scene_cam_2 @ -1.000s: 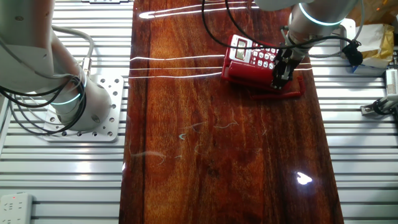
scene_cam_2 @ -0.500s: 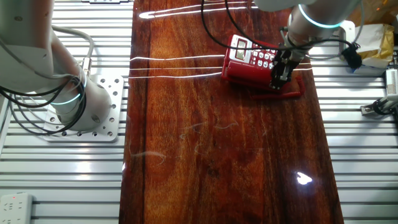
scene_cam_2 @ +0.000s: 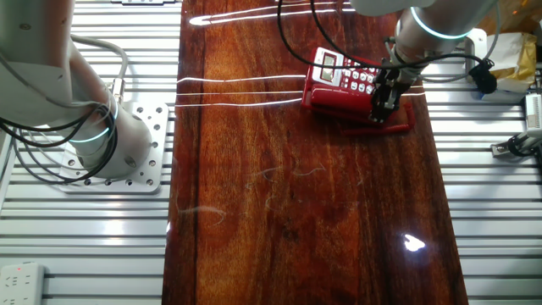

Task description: Place the handset of the telephone on the corresponding phone cradle

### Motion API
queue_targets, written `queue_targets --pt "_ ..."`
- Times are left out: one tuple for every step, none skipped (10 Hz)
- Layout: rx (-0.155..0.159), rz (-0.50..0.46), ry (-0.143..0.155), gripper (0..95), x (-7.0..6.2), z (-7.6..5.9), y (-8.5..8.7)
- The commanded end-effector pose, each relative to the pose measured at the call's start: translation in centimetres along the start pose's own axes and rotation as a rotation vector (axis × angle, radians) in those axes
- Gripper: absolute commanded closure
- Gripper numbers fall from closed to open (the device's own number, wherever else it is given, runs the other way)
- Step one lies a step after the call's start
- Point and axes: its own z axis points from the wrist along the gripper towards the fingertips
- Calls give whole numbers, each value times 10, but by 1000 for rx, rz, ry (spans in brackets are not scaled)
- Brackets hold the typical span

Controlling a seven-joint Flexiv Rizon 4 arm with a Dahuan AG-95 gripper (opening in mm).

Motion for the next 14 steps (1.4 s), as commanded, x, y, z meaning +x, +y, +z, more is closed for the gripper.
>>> queue_targets --pt "2 5 10 190 -2 0 1" --pt "5 6 13 190 -2 0 1" --pt "3 11 19 190 -1 0 1" --pt "-1 15 22 190 2 -5 -1" --pt "-2 19 36 190 6 -15 -2" --pt "0 18 45 190 13 -26 -3" --pt "0 18 46 380 17 -29 -5" --pt "0 20 47 380 17 -29 -5" --pt "-3 26 45 380 17 -28 -4" --pt "-12 35 41 380 17 -27 -3" --pt "-21 52 42 380 18 -23 1" --pt "-16 59 42 570 19 -21 4" --pt "-17 73 42 570 19 -20 7" --pt "-18 88 42 570 21 -18 12"
